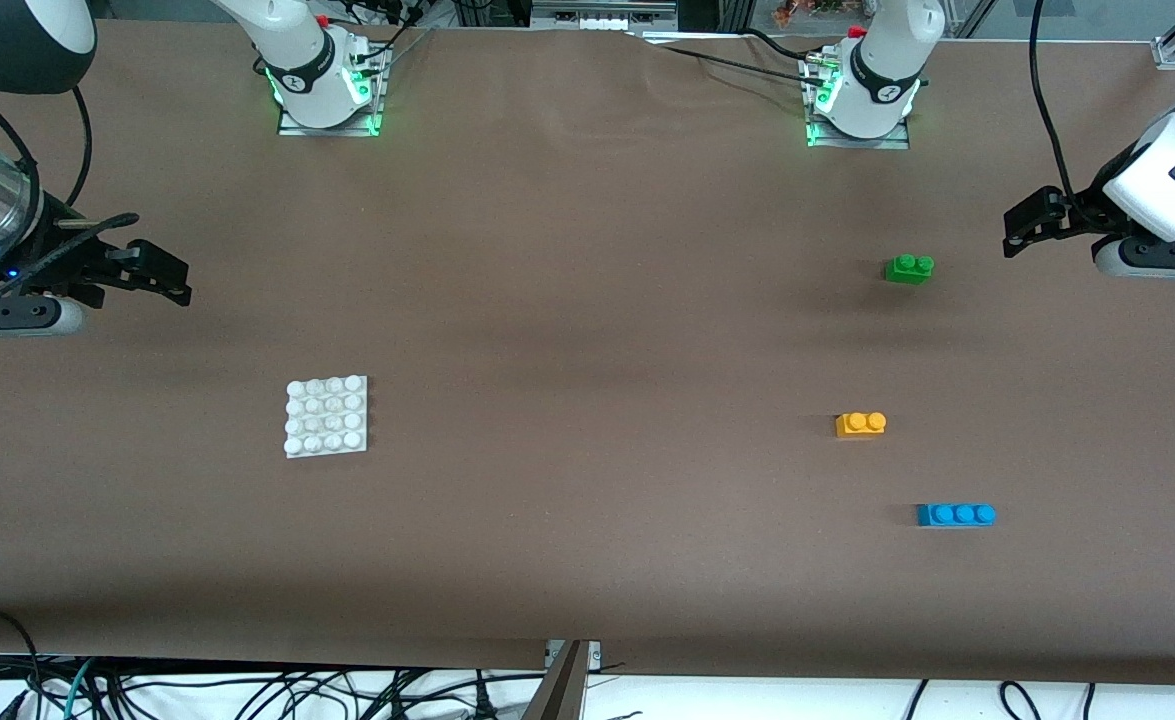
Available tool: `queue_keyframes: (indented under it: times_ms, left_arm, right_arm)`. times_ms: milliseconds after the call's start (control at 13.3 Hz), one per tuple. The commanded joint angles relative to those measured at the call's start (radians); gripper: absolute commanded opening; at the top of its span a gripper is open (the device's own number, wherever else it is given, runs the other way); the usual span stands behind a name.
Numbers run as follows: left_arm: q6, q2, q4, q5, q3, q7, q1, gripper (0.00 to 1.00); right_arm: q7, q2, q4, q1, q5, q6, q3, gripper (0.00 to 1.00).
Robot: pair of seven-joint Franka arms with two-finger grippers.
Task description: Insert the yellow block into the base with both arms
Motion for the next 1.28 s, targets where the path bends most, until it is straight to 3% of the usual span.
queue_keyframes:
  times_ms: [0, 226, 602, 753, 978, 1204]
  left_arm:
    - [-0.015, -0.003, 0.008, -0.013, 0.002, 0.007, 0.004, 1.0]
    - [-0.015, -0.003, 0.008, -0.013, 0.002, 0.007, 0.004, 1.0]
    - [-0.018, -0.005, 0.008, -0.015, 0.002, 0.007, 0.004, 1.0]
    - [-0.018, -0.003, 0.008, -0.015, 0.002, 0.007, 0.004, 1.0]
    - [-0.016, -0.003, 0.008, -0.015, 0.002, 0.007, 0.004, 1.0]
    - [-0.017, -0.003, 0.008, -0.013, 0.002, 0.006, 0.004, 1.0]
  right_arm:
    - [-0.019, -0.011, -0.003, -0.002, 0.007, -0.006, 0.0, 1.0]
    - [-0.117, -0.009, -0.004, -0.002, 0.014, -0.054, -0.001, 1.0]
    - [-0.085, -0.008, -0.033, -0.002, 0.016, -0.045, -0.004, 1.0]
    - [-0.085, -0.008, -0.134, -0.002, 0.016, 0.033, -0.004, 1.0]
    - [-0.085, -0.011, -0.341, -0.003, 0.016, 0.261, -0.004, 1.0]
    - [-0.093, 0.052, -0.42, -0.005, 0.016, 0.443, -0.006, 1.0]
